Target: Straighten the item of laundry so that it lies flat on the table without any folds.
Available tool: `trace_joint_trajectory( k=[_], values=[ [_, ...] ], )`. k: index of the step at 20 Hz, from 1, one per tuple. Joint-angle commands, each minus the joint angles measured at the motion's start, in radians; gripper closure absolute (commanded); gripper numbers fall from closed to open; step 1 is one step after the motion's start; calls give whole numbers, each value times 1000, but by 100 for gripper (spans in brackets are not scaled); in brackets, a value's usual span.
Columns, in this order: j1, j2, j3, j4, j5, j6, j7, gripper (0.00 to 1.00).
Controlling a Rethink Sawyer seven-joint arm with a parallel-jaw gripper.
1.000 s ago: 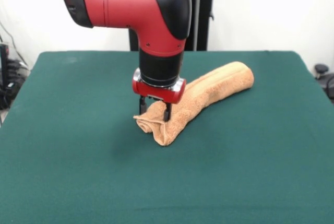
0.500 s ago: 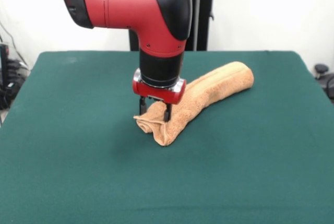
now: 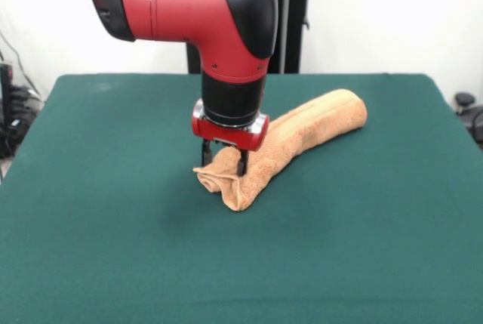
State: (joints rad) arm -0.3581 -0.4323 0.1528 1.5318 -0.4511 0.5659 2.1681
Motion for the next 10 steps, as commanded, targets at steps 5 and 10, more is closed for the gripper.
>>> trace_joint_trajectory(
  k=[5,10],
  values=[
    [16,181,92,-45,-12,-113,-1,0],
    [28,178,77,-48,-21,-120,7,100]
  ],
)
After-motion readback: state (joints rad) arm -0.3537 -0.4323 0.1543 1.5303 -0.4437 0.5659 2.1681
